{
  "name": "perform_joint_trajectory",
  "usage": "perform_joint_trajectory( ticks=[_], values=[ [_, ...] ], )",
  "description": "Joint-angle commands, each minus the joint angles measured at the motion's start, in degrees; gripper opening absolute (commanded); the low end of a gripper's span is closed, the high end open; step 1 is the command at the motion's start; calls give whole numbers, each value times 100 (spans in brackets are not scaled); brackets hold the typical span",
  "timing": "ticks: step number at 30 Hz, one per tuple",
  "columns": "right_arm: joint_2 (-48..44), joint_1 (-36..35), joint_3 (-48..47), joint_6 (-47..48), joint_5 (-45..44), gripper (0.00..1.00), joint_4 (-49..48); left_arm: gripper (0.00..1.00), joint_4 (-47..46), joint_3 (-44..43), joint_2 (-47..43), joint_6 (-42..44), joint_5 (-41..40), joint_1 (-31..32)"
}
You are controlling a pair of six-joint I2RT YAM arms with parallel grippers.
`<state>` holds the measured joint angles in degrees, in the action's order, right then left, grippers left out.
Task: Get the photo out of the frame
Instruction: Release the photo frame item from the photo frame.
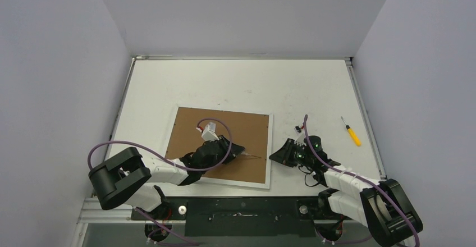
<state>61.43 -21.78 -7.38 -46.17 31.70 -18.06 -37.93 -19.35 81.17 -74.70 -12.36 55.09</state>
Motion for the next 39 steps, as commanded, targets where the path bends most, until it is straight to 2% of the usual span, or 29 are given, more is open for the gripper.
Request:
perform_joint_trajectory(
  ticks=[1,17,21,27,39],
  values=[
    [-58,5,17,85,-5,15,-118,0,-270,5,-13,591,-500,215],
    [65,8,-34,141,120,15,-163,0,-740,36,562,491,-314,371],
    [118,-1,-55,156,142,15,-170,0,-584,4,489,517,-332,379],
    [176,7,-80,168,178,15,-202,0,161,-171,156,723,-317,364],
    [288,3,-106,205,260,15,-267,0,623,-375,134,850,-14,261]
  ],
)
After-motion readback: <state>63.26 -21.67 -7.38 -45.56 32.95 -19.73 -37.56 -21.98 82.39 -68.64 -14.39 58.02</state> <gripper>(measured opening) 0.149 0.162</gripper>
